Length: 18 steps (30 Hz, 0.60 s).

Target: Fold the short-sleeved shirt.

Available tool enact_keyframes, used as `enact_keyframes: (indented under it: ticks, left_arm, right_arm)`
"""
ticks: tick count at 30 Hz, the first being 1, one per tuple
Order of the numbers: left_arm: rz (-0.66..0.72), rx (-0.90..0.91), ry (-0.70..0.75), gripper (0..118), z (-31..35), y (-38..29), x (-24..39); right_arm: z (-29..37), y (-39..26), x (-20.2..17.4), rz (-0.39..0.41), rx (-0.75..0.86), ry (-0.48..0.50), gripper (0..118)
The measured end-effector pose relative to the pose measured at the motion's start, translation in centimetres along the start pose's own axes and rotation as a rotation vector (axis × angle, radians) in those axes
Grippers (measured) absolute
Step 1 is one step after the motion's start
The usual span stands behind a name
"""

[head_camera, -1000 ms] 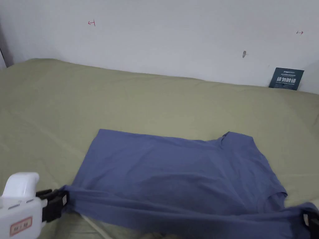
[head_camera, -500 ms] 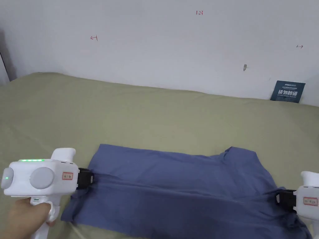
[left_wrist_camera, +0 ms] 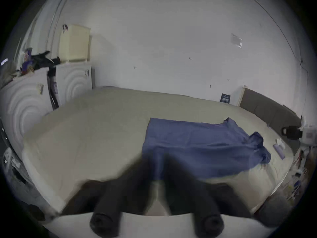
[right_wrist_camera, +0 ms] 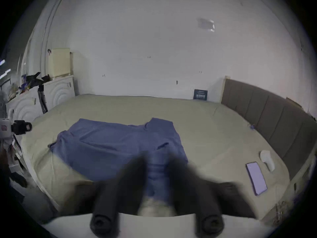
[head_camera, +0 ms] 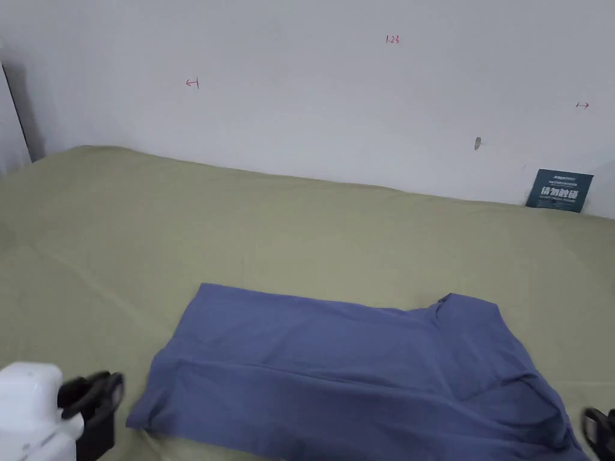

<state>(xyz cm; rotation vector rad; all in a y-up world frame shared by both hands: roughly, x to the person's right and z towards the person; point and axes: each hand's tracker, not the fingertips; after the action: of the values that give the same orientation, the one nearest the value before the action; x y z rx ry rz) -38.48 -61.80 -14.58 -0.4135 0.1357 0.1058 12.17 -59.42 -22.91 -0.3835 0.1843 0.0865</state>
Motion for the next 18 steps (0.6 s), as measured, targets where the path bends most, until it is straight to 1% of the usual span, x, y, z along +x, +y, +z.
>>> enact_keyframes:
  ticks: [1,2,3,4,5,7,8,9,10,11,12,14,18]
  left_arm:
    - [-0.031,-0.020,0.035,0,1.0,-1.1,0.5]
    - [-0.021,-0.030,0.020,0,1.8,-1.5,0.5]
    - [-0.010,-0.067,-0.011,0,2.3,-1.9,0.4]
    - [-0.004,-0.073,-0.012,0,2.7,-2.9,0.4]
    - [-0.005,-0.095,-0.010,0,2.7,-3.5,0.4]
    - [-0.006,-0.125,-0.015,1,2.1,-4.3,0.2]
    - [0.007,-0.135,-0.030,8,1.8,-4.7,0.2]
    - [0.014,-0.144,-0.025,26,1.1,-4.6,0.1]
    - [0.020,-0.149,-0.024,65,0.1,-4.3,0.1]
    - [0.026,-0.144,-0.028,92,-1.0,-4.1,0.1]
    - [0.037,-0.160,-0.027,102,-2.3,-3.6,0.3]
    - [0.041,-0.153,-0.024,102,-5.4,-3.0,0.3]
    - [0.013,-0.254,0.023,101,-11.8,-2.2,0.4]
  right_arm:
    - [0.8,-0.6,-0.7,0.004,-0.019,-0.020,0]
    - [1.7,-1.5,-1.0,0.009,-0.026,-0.055,0]
    - [2.4,-2.1,-1.0,-0.008,-0.058,-0.026,0]
    - [2.9,-2.9,-1.2,-0.031,-0.088,-0.011,0]
    - [3.1,-3.6,-1.3,-0.045,-0.095,-0.025,0]
    - [3.4,-4.7,-1.2,-0.058,-0.122,-0.009,0]
    - [3.4,-5.0,-1.1,-0.063,-0.136,-0.014,0]
    - [3.3,-5.2,-0.9,-0.061,-0.144,-0.017,0]
    - [3.1,-5.2,-0.7,-0.067,-0.158,-0.016,0]
    - [3.0,-5.2,-0.6,-0.074,-0.161,-0.019,0]
    - [2.8,-5.1,-0.4,-0.081,-0.159,-0.021,0]
    - [2.4,-4.8,0.4,-0.105,-0.158,-0.018,0]
    - [1.9,-4.3,1.3,-0.120,-0.159,-0.034,0]
